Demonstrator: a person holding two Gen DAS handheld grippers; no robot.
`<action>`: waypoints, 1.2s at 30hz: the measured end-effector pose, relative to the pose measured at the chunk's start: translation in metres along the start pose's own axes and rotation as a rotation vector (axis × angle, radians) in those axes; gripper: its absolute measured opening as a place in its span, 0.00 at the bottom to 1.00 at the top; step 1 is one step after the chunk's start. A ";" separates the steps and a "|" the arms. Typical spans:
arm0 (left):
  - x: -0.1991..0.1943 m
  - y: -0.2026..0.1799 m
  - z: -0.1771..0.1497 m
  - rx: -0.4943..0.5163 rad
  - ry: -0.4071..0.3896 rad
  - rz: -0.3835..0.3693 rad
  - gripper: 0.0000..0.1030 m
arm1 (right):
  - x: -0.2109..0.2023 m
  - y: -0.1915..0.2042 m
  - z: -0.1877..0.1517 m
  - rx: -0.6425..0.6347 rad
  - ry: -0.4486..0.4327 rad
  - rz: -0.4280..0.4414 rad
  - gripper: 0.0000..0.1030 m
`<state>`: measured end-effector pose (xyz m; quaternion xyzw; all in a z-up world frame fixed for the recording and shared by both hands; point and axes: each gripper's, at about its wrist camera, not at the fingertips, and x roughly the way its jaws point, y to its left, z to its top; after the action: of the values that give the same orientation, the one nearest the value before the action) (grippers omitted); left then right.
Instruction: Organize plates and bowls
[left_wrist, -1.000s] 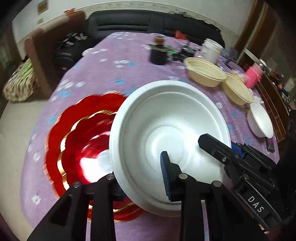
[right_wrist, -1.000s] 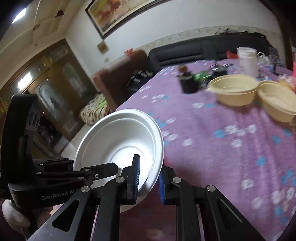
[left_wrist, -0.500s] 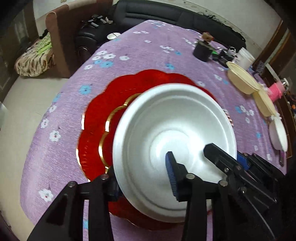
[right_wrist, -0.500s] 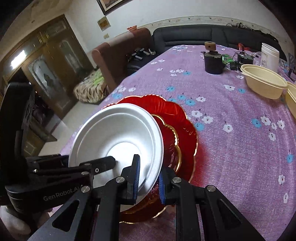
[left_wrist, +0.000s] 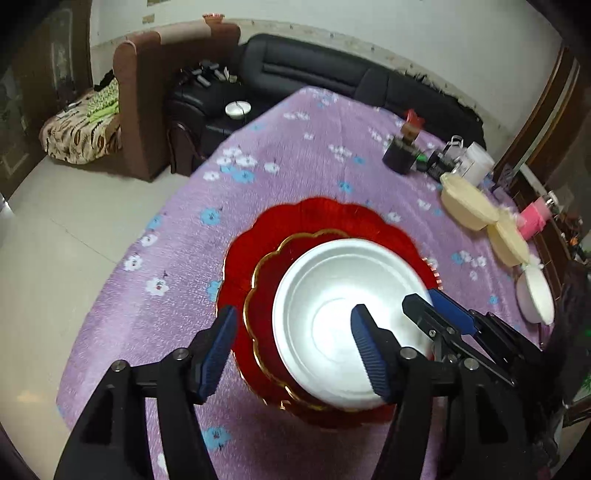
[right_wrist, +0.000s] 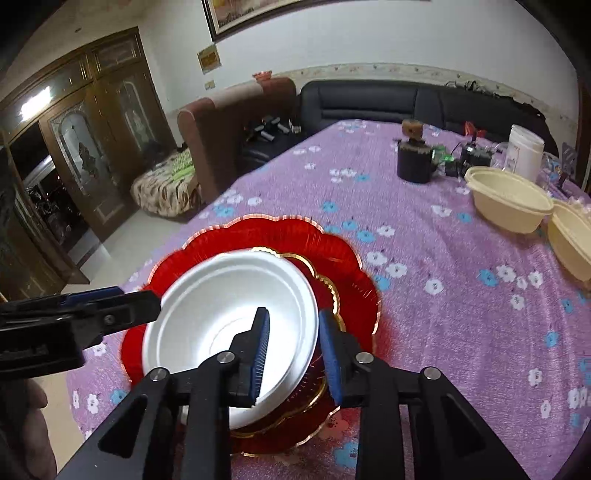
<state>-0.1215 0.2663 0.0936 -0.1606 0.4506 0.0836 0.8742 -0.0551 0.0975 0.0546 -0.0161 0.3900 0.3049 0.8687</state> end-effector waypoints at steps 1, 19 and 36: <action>-0.008 -0.003 -0.002 -0.001 -0.018 -0.008 0.68 | -0.006 -0.001 0.000 0.005 -0.011 0.002 0.36; -0.032 -0.125 -0.053 0.251 0.007 -0.226 0.79 | -0.167 -0.258 -0.059 0.428 -0.093 -0.375 0.47; -0.015 -0.141 -0.065 0.265 0.063 -0.207 0.79 | -0.147 -0.381 -0.068 0.735 -0.051 -0.342 0.14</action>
<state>-0.1385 0.1118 0.0992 -0.0922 0.4659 -0.0719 0.8771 0.0310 -0.3071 0.0285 0.2383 0.4432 -0.0032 0.8642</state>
